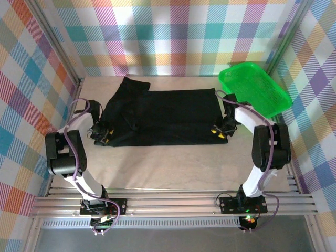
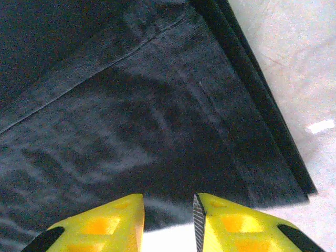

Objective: Fold and stack the t-shirts

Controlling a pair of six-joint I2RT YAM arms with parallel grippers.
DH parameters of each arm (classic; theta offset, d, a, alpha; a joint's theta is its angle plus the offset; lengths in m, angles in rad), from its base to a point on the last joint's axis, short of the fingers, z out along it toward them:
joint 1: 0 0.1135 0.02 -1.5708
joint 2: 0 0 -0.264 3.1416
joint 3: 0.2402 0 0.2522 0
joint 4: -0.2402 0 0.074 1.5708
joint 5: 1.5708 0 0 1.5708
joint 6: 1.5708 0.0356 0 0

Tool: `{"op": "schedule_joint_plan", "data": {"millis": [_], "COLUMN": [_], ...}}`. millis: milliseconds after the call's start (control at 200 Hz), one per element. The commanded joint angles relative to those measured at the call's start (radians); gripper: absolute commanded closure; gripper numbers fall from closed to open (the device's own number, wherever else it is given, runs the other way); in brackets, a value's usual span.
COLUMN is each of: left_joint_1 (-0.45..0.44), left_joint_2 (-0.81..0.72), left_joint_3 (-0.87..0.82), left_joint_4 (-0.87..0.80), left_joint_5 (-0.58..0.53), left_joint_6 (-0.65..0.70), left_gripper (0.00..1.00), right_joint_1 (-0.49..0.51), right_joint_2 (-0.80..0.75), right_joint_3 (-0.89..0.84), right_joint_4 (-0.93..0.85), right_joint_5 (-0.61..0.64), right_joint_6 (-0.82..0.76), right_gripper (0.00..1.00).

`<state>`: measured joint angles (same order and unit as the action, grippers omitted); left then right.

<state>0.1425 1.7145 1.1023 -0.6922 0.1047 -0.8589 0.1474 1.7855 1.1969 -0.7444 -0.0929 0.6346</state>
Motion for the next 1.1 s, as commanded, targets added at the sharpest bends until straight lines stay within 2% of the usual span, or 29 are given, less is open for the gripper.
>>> {"op": "schedule_joint_plan", "data": {"millis": [0, 150, 425, 500, 525, 740, 815, 945, 985, 1095], "left_joint_1": [0.053, 0.113, 0.140, 0.141, 0.171, 0.236, 0.232, 0.155, 0.082, -0.092], "left_joint_2": [0.033, 0.045, -0.026, -0.078, -0.098, -0.261, -0.315, -0.358, -0.339, -0.283], "left_joint_3": [-0.007, -0.074, -0.220, -0.272, -0.289, -0.362, -0.326, -0.217, -0.169, -0.059], "left_joint_4": [-0.030, -0.040, -0.078, -0.101, -0.109, -0.182, -0.203, -0.165, -0.138, -0.069], "left_joint_5": [-0.113, -0.142, -0.151, -0.178, -0.187, -0.225, -0.227, -0.169, -0.148, -0.118], "left_joint_6": [0.026, 0.054, 0.038, 0.031, 0.033, 0.061, 0.040, -0.030, -0.025, 0.050], "left_gripper": [0.66, 0.70, 0.72, 0.72, 0.72, 0.72, 0.66, 0.53, 0.49, 0.49], "right_joint_1": [0.000, 0.000, 0.020, 0.030, 0.032, 0.063, 0.075, 0.097, 0.106, 0.123], "right_joint_2": [0.076, 0.127, 0.033, -0.004, -0.019, -0.212, -0.273, -0.369, -0.377, -0.349], "right_joint_3": [0.010, 0.032, -0.088, -0.134, -0.154, -0.329, -0.330, -0.284, -0.258, -0.186], "right_joint_4": [-0.003, -0.067, -0.084, -0.096, -0.101, -0.108, -0.111, -0.038, -0.017, 0.037], "right_joint_5": [0.026, 0.067, 0.075, 0.073, 0.076, 0.053, 0.052, 0.020, 0.005, -0.081], "right_joint_6": [-0.030, -0.045, -0.024, 0.000, 0.010, 0.101, 0.100, 0.025, -0.006, -0.091], "right_gripper": [0.69, 0.67, 0.62, 0.62, 0.61, 0.60, 0.57, 0.49, 0.48, 0.48]}}
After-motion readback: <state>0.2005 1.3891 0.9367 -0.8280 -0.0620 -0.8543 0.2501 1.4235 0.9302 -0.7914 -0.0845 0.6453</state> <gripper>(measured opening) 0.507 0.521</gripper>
